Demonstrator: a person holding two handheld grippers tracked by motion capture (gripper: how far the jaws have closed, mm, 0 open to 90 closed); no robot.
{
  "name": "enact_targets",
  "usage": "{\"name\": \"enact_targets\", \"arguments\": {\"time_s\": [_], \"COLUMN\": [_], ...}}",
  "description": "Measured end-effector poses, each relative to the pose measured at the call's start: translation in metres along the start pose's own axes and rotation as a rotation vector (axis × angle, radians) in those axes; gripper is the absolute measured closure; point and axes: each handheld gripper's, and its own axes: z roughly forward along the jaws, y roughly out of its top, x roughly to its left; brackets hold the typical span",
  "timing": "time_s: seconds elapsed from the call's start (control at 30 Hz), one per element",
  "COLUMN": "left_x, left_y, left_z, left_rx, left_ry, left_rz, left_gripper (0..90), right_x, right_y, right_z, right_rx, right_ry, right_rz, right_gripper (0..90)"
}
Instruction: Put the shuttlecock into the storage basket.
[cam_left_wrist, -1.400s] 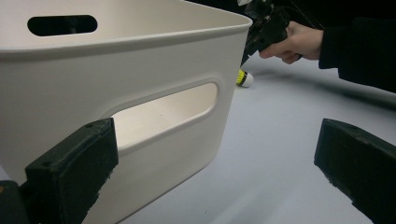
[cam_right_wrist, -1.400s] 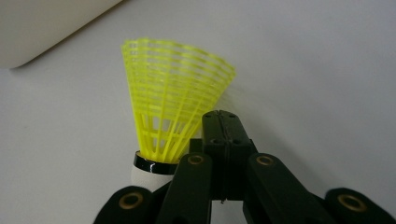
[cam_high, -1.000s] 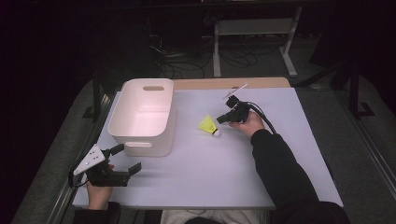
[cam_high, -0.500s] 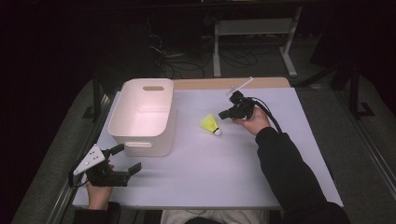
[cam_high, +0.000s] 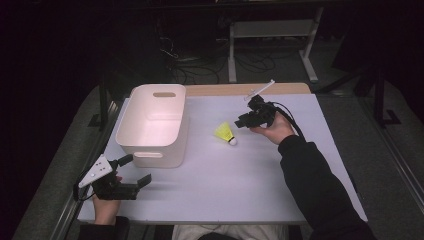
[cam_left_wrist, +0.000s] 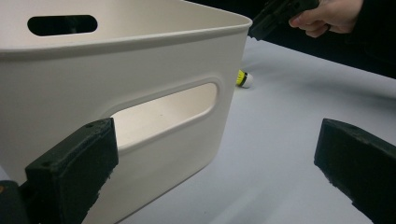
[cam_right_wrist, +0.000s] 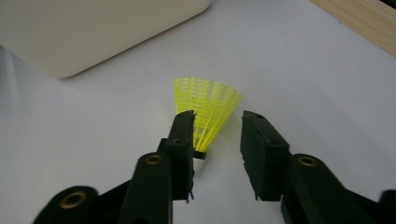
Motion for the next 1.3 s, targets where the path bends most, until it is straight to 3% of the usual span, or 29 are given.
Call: {"name": "enact_targets", "arguments": {"time_s": [0.2,0.4,0.43,0.57,0.73,1.0,1.3], "left_x": [0.0,0.0,0.0,0.0,0.0,0.0,0.0], "left_y": [0.0,0.0,0.0,0.0,0.0,0.0,0.0], "left_z": [0.0,0.0,0.0,0.0,0.0,0.0,0.0], "left_rx": [-0.001,0.0,0.0,0.0,0.0,-0.001,-0.001], "left_ry": [0.0,0.0,0.0,-0.001,-0.001,-0.003,-0.003], "left_rz": [0.0,0.001,0.0,0.0,0.001,0.002,0.002], "left_gripper": [0.0,0.0,0.0,0.0,0.0,0.0,0.0], "right_x": [0.003,0.003,0.003,0.005,0.005,0.006,0.005], "right_y": [0.001,-0.001,-0.001,-0.004,-0.01,-0.017,-0.025], "right_z": [0.004,0.011,0.016,0.023,0.035,0.052,0.058], "right_rx": [0.021,0.039,0.055,0.057,0.09,0.108,0.102], "right_ry": [-0.003,0.012,0.005,-0.042,0.016,0.045,0.056], "right_rz": [0.02,0.045,0.045,0.051,0.051,0.066,0.079], "right_gripper": [19.9,8.0,0.0,0.0,0.0,0.0,13.2]}}
